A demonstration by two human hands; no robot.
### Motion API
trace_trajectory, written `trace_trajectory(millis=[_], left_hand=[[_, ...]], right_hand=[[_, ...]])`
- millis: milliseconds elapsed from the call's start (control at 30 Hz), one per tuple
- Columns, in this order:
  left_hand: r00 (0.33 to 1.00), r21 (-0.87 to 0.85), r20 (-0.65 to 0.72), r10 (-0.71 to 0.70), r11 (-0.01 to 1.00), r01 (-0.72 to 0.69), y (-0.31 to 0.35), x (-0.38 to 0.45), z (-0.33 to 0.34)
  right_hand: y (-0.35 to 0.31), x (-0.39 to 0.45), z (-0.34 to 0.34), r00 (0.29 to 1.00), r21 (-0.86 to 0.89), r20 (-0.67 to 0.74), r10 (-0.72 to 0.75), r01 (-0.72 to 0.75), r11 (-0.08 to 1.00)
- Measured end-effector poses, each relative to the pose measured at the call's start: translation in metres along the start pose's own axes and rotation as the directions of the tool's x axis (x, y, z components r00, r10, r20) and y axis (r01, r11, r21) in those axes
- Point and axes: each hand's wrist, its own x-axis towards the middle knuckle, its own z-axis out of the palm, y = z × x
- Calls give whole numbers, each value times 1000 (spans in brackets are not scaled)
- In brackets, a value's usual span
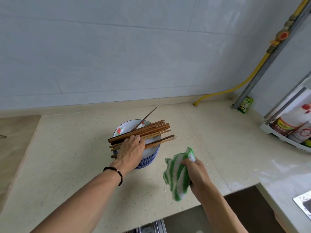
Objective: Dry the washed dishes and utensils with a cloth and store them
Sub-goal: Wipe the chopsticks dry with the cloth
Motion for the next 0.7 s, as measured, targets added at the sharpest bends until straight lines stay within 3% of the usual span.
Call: trace_trajectory(millis=[133,200,267,333,367,433,500,533,600,700], left_hand=[[1000,51,-10,-12,999,13,5,-1,-8],[1000,22,6,-10,1000,10,9,0,-18],[1000,-94,21,-12,995,14,13,1,-36],[990,-353,137,-28,932,75,19,2,-57],[971,-527,236,-25,836,150,23,2,-67],[903,-788,429,27,501,359,35,0,-81],[848,-849,518,115,190,493,48,-4,-91],[834,-846,533,141,97,525,52,-6,-95],[813,-826,551,186,-13,563,59,-10,-106],[781,-801,562,271,-57,596,64,-20,-122]], right_hand=[[0,-3,0,1000,-8,-9,13,-13,1000],[-1,-3,0,999,74,-36,5,-2,997],[-6,-5,1,999,282,-40,-35,45,958],[-16,-9,4,992,502,-3,-129,113,857],[-23,-12,6,985,588,14,-173,132,798],[-39,-19,11,971,653,37,-235,155,742],[-55,-28,16,946,641,92,-312,183,745],[-59,-32,17,929,654,120,-351,192,731],[-61,-34,19,912,660,134,-388,210,721],[-55,-27,22,917,552,-56,-394,357,754]])
